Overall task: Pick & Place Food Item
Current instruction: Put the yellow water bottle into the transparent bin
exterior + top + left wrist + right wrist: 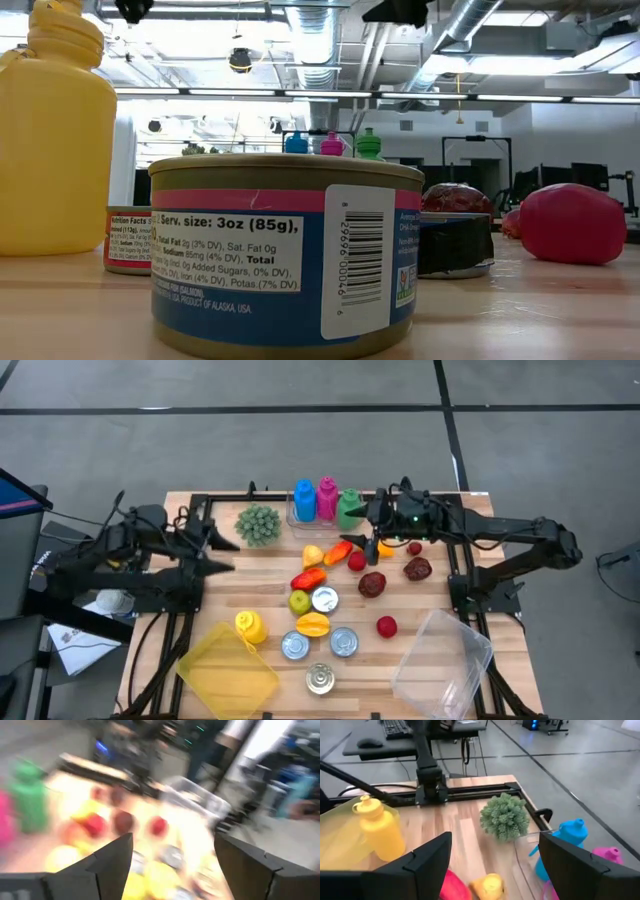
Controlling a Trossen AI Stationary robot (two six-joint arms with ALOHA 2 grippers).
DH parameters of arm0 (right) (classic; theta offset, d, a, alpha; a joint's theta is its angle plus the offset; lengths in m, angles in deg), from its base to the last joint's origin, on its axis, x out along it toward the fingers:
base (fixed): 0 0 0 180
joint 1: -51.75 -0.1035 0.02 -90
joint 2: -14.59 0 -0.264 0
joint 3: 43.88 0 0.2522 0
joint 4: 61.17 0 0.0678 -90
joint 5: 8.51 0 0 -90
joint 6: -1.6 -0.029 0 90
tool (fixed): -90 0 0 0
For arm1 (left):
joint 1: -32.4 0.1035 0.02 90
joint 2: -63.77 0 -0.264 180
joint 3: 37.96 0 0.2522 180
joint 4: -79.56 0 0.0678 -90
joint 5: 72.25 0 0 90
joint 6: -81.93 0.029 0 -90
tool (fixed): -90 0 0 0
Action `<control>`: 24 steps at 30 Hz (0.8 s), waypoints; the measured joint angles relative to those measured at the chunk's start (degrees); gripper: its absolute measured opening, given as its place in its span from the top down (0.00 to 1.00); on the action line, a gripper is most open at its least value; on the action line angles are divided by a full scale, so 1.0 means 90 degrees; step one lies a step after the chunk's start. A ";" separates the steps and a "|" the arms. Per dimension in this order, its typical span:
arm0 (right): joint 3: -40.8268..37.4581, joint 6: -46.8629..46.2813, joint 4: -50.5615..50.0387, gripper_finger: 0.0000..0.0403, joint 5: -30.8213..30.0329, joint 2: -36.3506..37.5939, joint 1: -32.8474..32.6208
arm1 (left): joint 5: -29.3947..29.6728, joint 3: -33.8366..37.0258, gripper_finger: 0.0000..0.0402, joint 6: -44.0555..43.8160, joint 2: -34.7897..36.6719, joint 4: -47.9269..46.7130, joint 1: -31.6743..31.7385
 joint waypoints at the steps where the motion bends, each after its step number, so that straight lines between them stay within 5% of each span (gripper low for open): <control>1: 0.0000 -0.0003 -0.0007 0.28 -0.0010 -0.0023 -0.0026 | 0.0004 -0.0103 0.35 -0.0103 -0.0077 -0.0097 -0.0267; 14: -0.0002 -0.0287 -0.0107 0.28 -0.0011 -0.0222 -0.0096 | 0.1141 -0.0252 0.51 -0.0178 -0.1349 -0.0449 -0.3387; 24: -0.0002 -0.0289 -0.0055 0.28 -0.0011 -0.0207 -0.0077 | 0.2024 -0.0252 0.55 -0.0053 -0.1729 -0.0934 -0.3971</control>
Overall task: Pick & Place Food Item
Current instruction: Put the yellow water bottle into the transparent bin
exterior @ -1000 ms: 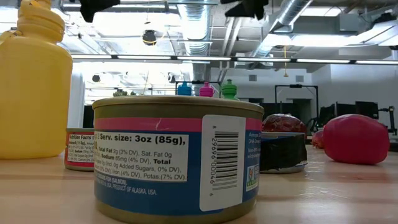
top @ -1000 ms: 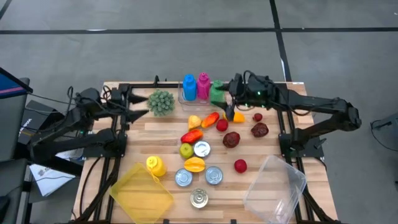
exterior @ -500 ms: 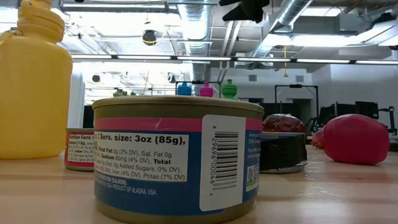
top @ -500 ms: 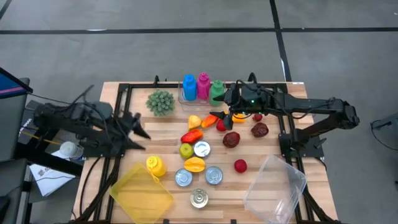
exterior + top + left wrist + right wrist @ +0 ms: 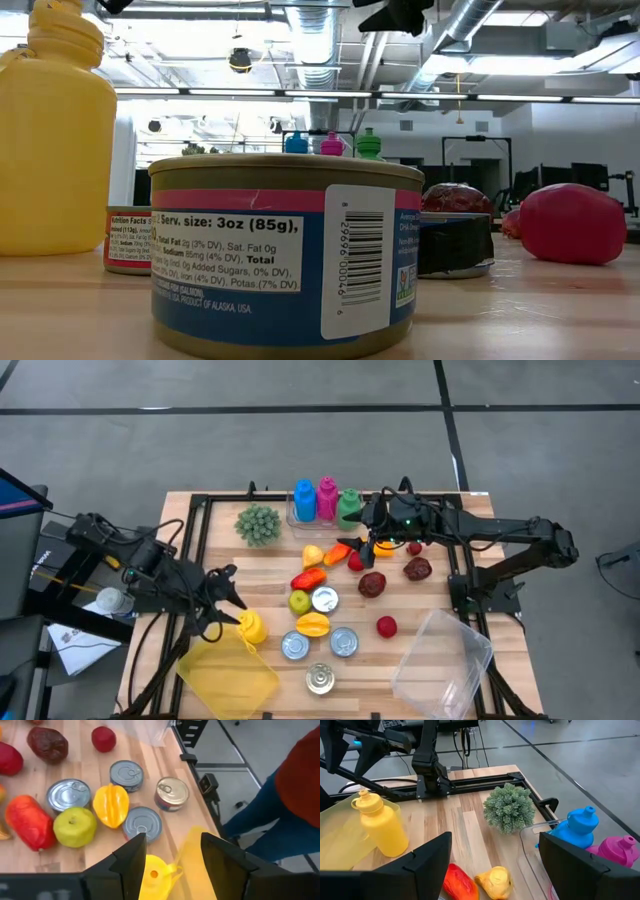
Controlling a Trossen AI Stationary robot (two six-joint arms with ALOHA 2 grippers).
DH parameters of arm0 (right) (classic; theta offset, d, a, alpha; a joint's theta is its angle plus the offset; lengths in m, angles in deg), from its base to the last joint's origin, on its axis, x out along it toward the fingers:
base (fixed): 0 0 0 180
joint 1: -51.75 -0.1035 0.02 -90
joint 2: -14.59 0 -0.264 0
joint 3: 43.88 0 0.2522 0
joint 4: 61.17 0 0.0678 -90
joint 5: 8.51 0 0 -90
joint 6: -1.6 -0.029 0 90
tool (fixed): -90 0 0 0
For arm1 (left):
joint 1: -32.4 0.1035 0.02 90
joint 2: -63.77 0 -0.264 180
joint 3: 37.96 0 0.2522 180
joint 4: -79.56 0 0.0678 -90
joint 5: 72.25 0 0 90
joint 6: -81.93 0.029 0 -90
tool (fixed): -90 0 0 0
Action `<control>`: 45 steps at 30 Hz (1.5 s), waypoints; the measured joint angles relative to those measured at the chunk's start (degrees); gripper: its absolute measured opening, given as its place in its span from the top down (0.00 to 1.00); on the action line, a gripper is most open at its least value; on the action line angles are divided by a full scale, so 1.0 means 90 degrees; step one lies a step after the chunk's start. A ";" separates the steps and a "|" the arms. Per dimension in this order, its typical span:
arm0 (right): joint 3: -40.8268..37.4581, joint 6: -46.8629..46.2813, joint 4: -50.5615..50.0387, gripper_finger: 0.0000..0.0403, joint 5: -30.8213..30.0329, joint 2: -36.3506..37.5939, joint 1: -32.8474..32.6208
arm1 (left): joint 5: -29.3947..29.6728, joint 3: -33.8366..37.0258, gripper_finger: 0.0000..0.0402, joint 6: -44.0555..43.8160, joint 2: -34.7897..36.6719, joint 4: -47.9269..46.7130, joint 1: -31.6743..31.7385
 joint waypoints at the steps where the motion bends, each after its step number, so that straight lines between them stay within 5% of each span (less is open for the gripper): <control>1: 0.0000 0.0000 0.0000 0.28 0.0000 0.0000 0.0000 | 0.0042 0.0011 0.55 0.0001 -0.0008 -0.0003 -0.0016; 16: 0.0000 -0.0169 0.0017 0.28 -0.0002 0.0000 0.0000 | 0.0324 0.1393 0.57 -0.0041 0.0331 0.1235 -0.0209; 31: 0.0000 -0.0289 -0.0005 0.28 -0.0116 0.0000 0.0000 | 0.0374 0.1928 0.60 -0.0046 0.0421 0.1778 -0.0245; 42: 0.0000 -0.0347 -0.0005 0.28 -0.0119 0.0000 0.0000 | 0.0435 0.1930 0.90 0.0052 0.0420 0.1744 -0.0245; 45: 0.0000 -0.0403 -0.0005 0.28 -0.0119 0.0000 0.0000 | 0.0582 0.1930 0.90 0.0028 0.0420 0.1753 -0.0245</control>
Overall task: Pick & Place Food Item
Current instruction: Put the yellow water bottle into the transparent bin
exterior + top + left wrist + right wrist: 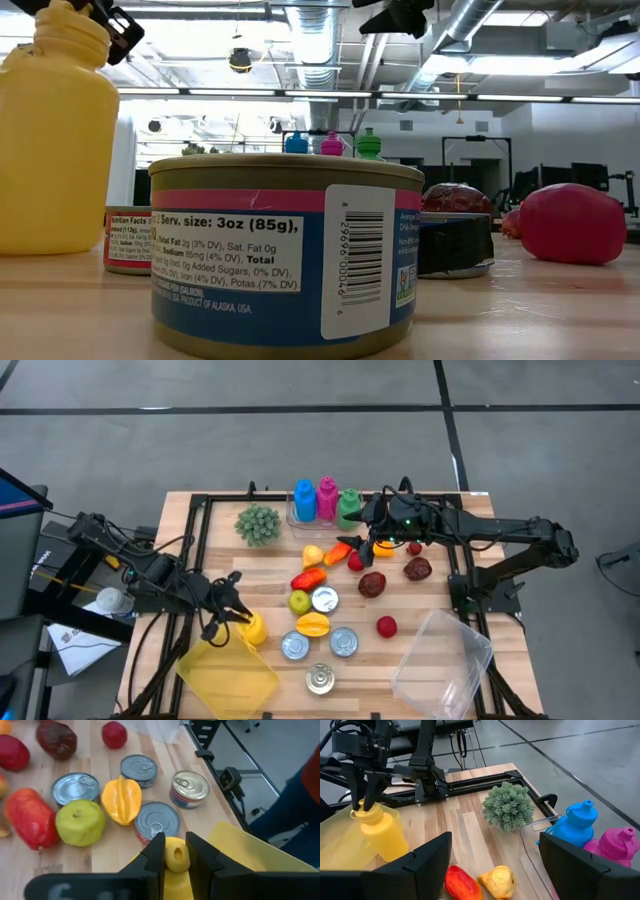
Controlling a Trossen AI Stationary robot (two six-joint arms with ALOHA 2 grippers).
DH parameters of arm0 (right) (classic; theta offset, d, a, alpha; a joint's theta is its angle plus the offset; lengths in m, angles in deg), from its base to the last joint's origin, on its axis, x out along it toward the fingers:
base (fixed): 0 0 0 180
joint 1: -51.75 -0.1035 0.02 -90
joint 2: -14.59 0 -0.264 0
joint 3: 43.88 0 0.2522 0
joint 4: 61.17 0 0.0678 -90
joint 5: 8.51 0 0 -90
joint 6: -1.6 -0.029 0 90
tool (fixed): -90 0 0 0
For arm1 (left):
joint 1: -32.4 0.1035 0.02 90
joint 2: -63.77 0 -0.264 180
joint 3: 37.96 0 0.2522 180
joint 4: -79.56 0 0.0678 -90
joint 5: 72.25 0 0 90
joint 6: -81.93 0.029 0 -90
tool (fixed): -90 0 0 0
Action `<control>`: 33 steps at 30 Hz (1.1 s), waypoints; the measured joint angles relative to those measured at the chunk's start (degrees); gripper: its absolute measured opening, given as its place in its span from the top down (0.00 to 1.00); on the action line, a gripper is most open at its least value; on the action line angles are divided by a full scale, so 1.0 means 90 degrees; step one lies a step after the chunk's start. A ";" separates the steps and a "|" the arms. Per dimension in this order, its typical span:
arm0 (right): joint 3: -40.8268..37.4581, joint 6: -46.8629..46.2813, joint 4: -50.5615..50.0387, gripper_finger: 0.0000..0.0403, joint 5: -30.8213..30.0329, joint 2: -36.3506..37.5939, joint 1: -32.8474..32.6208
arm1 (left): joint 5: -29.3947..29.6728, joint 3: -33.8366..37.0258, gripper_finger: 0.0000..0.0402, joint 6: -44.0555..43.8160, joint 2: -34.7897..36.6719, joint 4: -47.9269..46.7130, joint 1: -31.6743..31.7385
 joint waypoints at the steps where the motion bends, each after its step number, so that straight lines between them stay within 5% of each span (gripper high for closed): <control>1: 0.0000 -0.0005 0.0000 0.28 0.0000 0.0000 0.0000 | 0.0087 0.0000 0.90 -0.0039 0.0000 0.0007 -0.0002; 14: 0.0007 -0.0214 -0.0010 0.28 0.0002 0.0404 -0.0022 | 0.2192 0.0024 0.90 -0.0048 -0.0024 0.1034 0.0698; 22: 0.0007 -0.0227 -0.0131 0.28 0.0002 0.1253 -0.0022 | 0.2284 -0.0202 0.90 -0.0037 -0.0194 0.1341 0.1862; 33: 0.0010 -0.0285 -0.0475 0.28 0.0000 0.1812 -0.0022 | 0.2269 -0.1883 0.90 0.0637 -0.1969 0.1331 0.3172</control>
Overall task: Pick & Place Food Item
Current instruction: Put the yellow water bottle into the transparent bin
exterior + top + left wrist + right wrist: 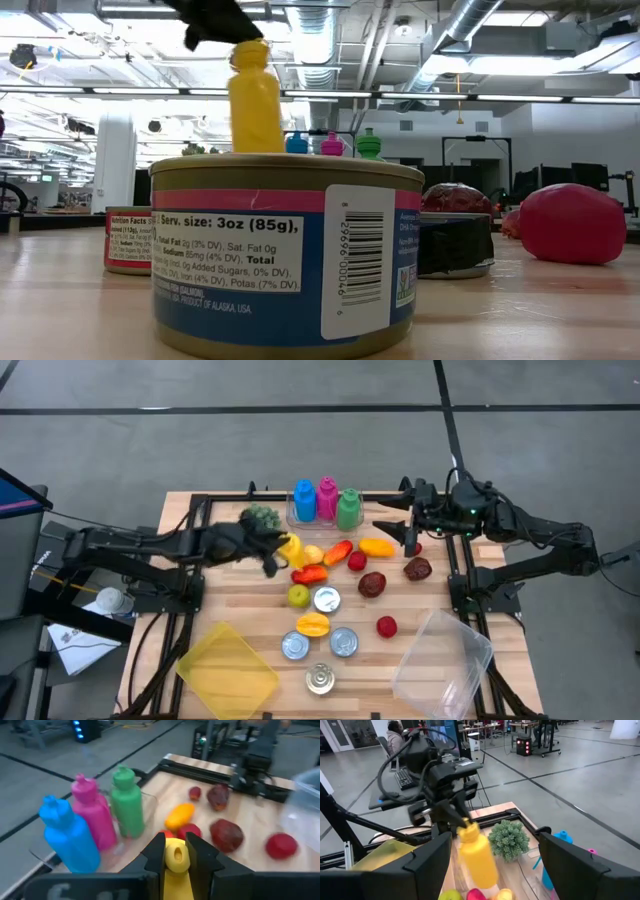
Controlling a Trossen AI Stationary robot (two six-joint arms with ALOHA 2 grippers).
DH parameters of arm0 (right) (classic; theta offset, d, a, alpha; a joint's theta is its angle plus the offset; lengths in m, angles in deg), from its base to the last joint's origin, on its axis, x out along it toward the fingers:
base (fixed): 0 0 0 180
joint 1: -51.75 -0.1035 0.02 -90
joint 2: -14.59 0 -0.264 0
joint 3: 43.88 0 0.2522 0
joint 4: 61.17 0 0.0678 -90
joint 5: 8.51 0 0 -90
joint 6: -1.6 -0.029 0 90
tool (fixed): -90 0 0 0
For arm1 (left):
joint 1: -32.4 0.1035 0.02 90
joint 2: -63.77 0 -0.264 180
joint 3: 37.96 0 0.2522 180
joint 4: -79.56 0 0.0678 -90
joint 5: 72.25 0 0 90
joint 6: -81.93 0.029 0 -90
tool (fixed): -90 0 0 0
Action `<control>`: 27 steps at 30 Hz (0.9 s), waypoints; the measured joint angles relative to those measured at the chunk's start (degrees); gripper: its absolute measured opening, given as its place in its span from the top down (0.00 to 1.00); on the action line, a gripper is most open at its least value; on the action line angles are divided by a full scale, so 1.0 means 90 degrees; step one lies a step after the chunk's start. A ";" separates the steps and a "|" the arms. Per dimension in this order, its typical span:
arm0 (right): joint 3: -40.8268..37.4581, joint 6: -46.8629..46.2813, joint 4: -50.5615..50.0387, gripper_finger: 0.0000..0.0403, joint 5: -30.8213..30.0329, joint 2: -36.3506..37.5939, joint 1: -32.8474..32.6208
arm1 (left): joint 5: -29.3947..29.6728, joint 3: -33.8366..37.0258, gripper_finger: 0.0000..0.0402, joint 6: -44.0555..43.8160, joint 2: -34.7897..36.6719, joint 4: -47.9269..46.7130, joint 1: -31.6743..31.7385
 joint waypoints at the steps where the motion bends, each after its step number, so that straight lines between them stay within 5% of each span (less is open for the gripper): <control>1: 0.0000 -0.0004 -0.0043 0.28 0.0000 -0.0004 0.0000 | -0.0002 -0.0172 0.90 0.0074 -0.0190 0.0008 0.0108; 11: 0.0000 -0.0101 -0.0249 0.28 0.0002 -0.0154 0.0000 | -0.0023 -0.1486 0.90 0.0948 -0.1846 0.0872 0.1051; 27: -0.0002 -0.0104 -0.0244 0.28 0.0005 -0.0143 0.0000 | -0.0385 -0.1585 0.89 0.1089 -0.2670 0.1188 0.1651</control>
